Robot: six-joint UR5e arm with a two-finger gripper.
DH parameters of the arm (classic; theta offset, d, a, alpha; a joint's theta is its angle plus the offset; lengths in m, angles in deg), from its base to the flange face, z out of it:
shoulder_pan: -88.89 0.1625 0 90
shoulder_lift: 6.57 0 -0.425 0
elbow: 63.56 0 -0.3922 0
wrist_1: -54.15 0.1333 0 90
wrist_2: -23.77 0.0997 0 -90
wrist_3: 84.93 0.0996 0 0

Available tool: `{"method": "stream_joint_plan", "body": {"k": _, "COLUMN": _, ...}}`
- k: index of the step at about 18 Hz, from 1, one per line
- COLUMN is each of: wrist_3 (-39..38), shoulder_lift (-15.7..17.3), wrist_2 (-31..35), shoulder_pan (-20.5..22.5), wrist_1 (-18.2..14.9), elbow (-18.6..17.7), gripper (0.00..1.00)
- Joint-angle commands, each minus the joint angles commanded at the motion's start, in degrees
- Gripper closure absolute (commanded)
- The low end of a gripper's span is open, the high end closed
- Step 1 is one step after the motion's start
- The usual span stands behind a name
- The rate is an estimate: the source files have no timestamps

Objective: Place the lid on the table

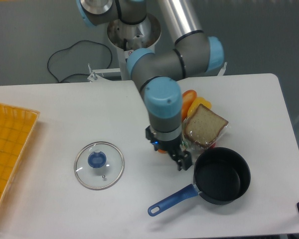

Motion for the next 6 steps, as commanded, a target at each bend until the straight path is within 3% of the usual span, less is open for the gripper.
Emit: {"method": "stream_joint_plan", "body": {"k": 6, "wrist_3": 2.91, "shoulder_lift": 1.85, "wrist_2": 0.35, "shoulder_pan": 3.43, "wrist_1": -3.08, "elbow": -0.53, "gripper": 0.0}}
